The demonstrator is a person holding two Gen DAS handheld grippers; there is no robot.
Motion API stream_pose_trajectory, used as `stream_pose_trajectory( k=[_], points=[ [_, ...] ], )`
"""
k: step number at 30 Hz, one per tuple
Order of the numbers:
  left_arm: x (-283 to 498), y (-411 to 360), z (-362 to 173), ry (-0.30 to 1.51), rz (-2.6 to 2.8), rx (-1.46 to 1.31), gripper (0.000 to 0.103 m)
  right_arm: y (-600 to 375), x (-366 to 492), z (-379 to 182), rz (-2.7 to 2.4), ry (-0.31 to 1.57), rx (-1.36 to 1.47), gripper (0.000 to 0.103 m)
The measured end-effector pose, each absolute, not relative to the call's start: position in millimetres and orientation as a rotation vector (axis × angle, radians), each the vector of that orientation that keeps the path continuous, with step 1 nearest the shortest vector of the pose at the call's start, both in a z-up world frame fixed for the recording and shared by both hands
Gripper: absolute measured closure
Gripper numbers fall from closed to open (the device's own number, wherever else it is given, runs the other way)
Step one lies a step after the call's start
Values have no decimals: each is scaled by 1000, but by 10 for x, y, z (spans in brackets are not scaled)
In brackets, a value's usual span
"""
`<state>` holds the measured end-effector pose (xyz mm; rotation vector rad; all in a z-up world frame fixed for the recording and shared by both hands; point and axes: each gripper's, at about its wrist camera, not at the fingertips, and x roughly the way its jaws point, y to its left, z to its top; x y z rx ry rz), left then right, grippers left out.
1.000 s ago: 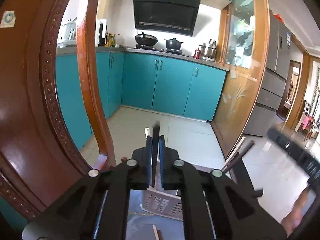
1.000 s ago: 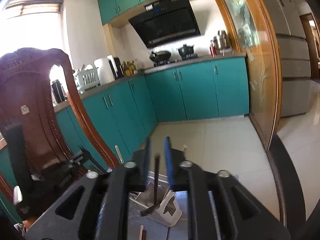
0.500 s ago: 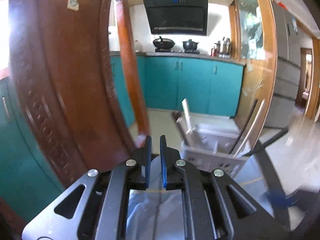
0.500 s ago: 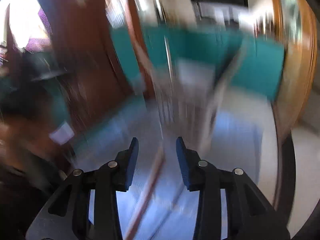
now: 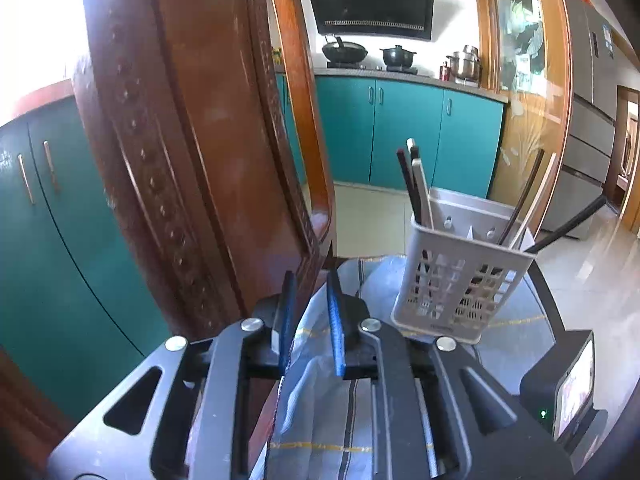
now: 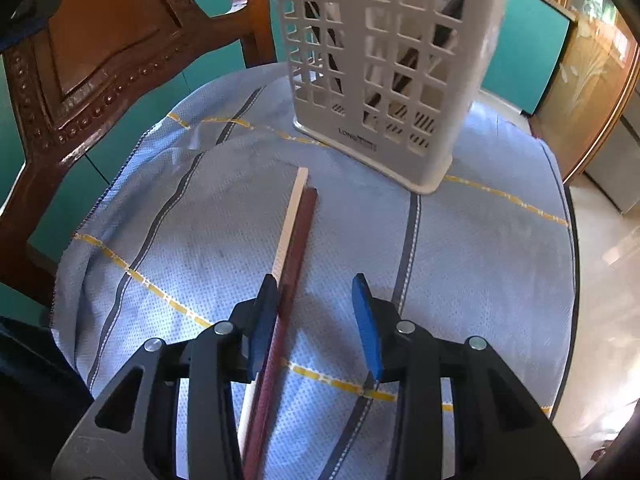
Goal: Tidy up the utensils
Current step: 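Lower both open grippers to the cloth and close the right on a reddish-brown chopstick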
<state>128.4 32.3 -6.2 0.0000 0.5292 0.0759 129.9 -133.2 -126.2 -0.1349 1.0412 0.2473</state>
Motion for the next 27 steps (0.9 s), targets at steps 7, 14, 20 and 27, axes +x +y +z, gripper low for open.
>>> stream_pose_trajectory(
  k=[7, 14, 20, 27],
  points=[
    [1259, 290, -134, 555, 64, 25, 83, -1352, 1323, -1273, 217, 1067, -99, 64],
    [1315, 220, -177, 564, 61, 35, 82, -1405, 1254, -1280, 187, 1072, -105, 93],
    [1345, 180, -231, 575, 63, 51, 82, -1579, 1200, -1260, 196, 1086, -16, 97],
    [1378, 174, -289, 590, 65, 49, 81, -1939, 1033, -1117, 210, 1072, 143, 97]
  ],
)
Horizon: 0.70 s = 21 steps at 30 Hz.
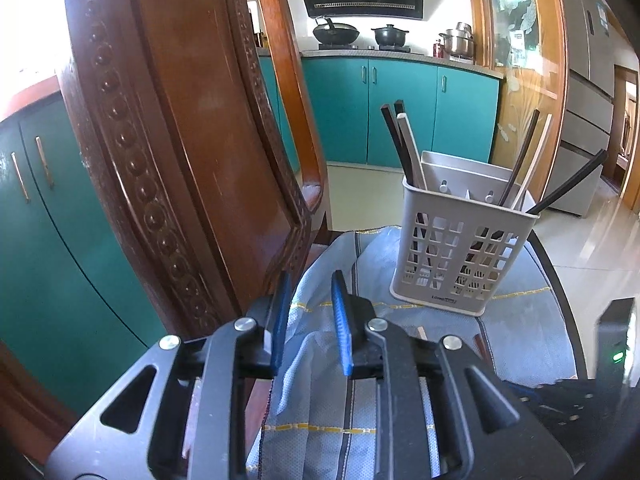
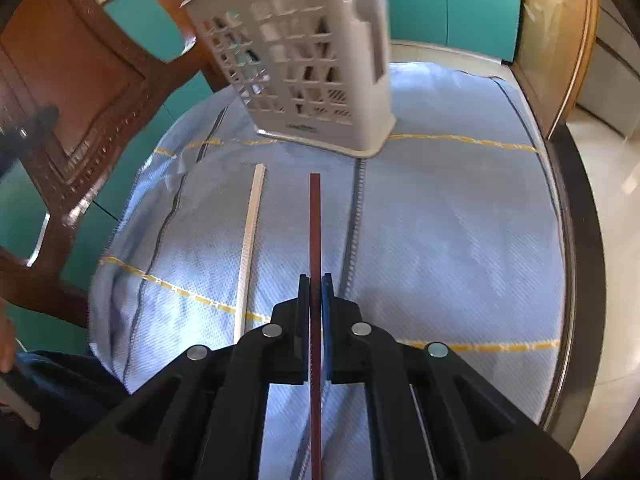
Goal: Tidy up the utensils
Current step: 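Lower both open grippers to the cloth and close the right on a reddish-brown chopstick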
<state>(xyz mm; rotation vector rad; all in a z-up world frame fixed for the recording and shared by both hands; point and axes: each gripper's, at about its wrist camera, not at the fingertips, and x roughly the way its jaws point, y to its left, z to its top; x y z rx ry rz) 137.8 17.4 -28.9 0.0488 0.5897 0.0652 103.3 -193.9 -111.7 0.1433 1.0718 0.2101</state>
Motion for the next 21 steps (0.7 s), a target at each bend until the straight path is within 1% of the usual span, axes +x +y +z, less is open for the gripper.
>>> stream_pose_trajectory(
  k=[8, 11, 20, 21],
  points=[
    [1480, 82, -472, 697, 6, 19, 79, -2144, 1015, -1152, 123, 1082, 135, 97],
    [1556, 22, -595, 764, -44, 6, 73, -2148, 1016, -1171, 117, 1094, 132, 97],
    [1862, -464, -1289, 1028, -191, 19, 71, -2232, 1093, -1239, 45, 1101, 129, 97],
    [1879, -499, -1325, 1042, -197, 18, 69, -2235, 1108, -1245, 41, 1097, 131, 97]
  ],
)
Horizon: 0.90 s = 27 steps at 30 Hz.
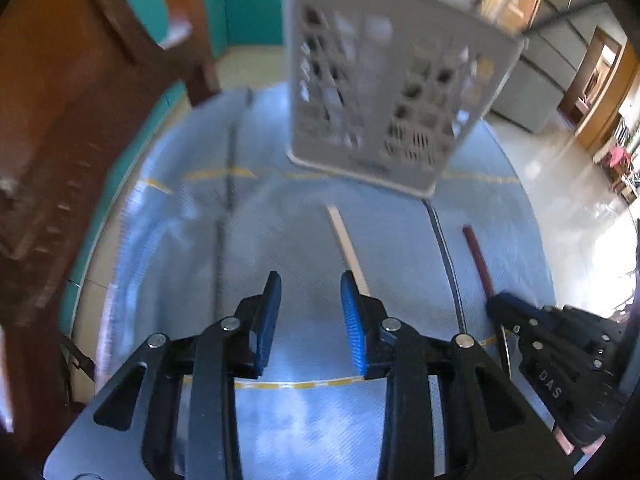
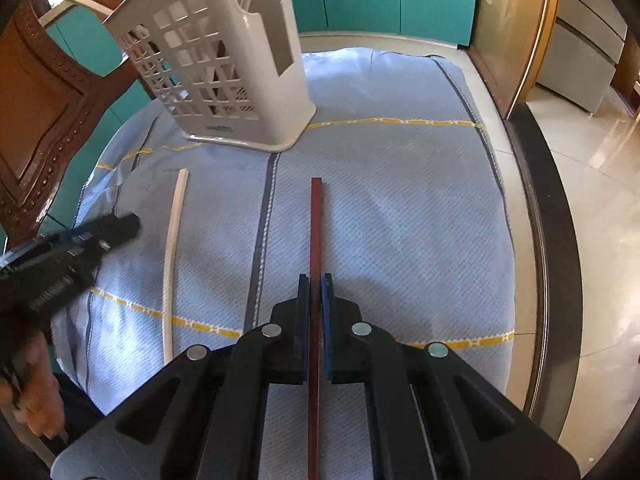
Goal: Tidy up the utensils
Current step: 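Lower both open grippers to the cloth and close the right on a reddish-brown chopstick, then grasp the white chopstick with the left gripper while the right holds its chopstick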
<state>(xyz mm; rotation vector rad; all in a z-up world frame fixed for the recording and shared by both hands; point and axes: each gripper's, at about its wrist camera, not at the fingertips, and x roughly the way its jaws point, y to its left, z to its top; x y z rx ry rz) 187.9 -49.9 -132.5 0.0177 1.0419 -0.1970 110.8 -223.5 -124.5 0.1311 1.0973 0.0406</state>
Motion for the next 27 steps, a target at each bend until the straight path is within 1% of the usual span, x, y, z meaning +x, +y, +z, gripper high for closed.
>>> stream_pose_trajectory(
  k=[1, 2, 3, 6, 10, 14, 22, 27],
  points=[
    [1902, -536, -1359, 1057, -201, 15, 67, -2237, 1116, -1245, 37, 1095, 131, 96],
    [1924, -566, -1385, 1070, -202, 11, 62, -2236, 1125, -1243, 35, 1094, 128, 96],
    [1945, -583, -1401, 1076, -202, 8, 61, -2237, 1129, -1241, 31, 1091, 120, 95],
    [2006, -628, -1494, 1092, -175, 26, 61, -2199, 1136, -1220, 16, 1064, 69, 94],
    [2073, -646, -1542, 1094, -158, 24, 61, -2147, 1167, -1222, 9, 1036, 10, 87],
    [2089, -649, -1533, 1084, -153, 35, 60, -2110, 1215, -1268, 11, 1038, 0, 84],
    [1957, -701, -1498, 1054, -147, 50, 60, -2133, 1298, -1279, -8, 1032, 8, 83],
    [1916, -746, -1500, 1066, -157, 56, 60, -2141, 1317, -1273, -7, 1033, 12, 83]
  ],
)
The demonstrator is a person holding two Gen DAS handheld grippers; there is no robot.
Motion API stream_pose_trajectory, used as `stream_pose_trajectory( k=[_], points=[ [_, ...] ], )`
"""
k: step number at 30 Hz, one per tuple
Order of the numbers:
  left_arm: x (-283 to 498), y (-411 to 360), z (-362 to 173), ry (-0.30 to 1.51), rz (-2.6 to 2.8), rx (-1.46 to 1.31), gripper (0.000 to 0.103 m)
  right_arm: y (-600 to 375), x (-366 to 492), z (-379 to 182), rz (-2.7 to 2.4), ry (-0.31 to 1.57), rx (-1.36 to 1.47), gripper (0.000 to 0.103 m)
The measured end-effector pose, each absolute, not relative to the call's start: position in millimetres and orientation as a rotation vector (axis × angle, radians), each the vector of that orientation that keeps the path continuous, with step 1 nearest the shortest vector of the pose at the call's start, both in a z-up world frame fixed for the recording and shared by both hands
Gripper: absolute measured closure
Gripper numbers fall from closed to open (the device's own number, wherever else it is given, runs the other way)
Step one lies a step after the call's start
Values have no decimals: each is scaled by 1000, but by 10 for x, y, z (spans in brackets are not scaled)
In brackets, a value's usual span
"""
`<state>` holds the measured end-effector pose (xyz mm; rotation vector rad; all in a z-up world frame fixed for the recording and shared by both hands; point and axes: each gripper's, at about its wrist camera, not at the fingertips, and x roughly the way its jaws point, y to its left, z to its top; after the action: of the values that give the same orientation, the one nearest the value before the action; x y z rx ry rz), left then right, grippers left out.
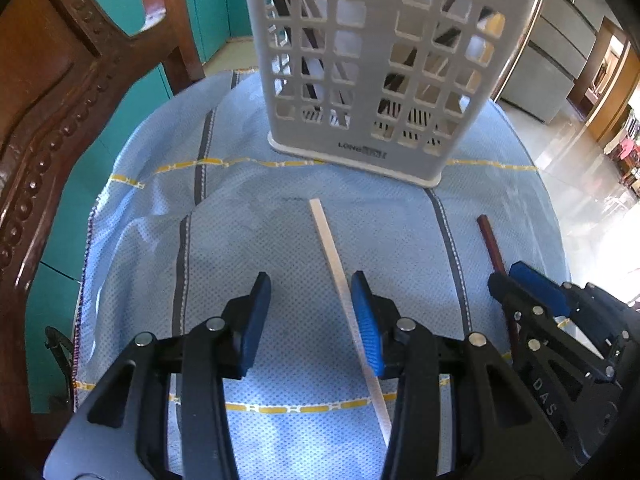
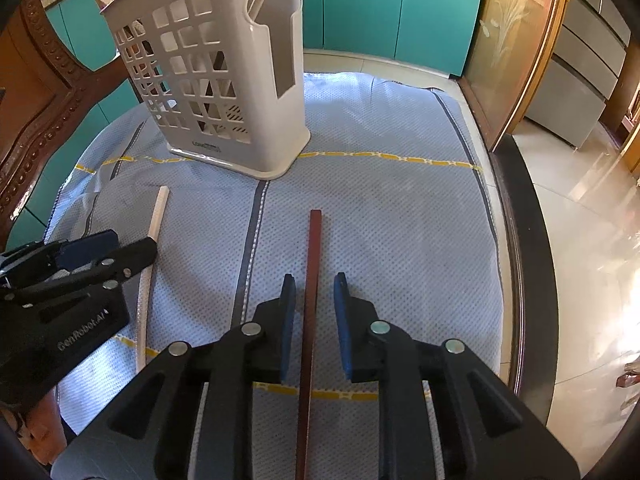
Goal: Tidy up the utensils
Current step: 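Grasp the white chopstick with the left gripper while the right holds its chopstick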
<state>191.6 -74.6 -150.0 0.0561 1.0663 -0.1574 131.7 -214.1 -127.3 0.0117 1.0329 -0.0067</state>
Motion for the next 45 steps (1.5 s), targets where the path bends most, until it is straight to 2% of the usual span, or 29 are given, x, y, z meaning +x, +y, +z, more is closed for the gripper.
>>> stream_pose_trajectory(
  k=[16, 19, 21, 26, 45],
  points=[
    [1873, -838, -1519, 1050, -166, 107, 61, -2196, 1343, -1277, -8, 1036, 24, 82],
    [1890, -834, -1510, 1055, -196, 105, 68, -2188, 1342, -1279, -11, 1034, 22, 81],
    [1899, -849, -1506, 1059, -214, 112, 77, -2194, 1348, -1282, -14, 1033, 20, 81],
    [1885, -866, -1483, 1084, -273, 165, 87, -2184, 1343, -1286, -7, 1031, 10, 77],
    [1876, -777, -1488, 1058, -183, 232, 88, -2105, 1334, -1315, -33, 1017, -20, 74]
  ],
)
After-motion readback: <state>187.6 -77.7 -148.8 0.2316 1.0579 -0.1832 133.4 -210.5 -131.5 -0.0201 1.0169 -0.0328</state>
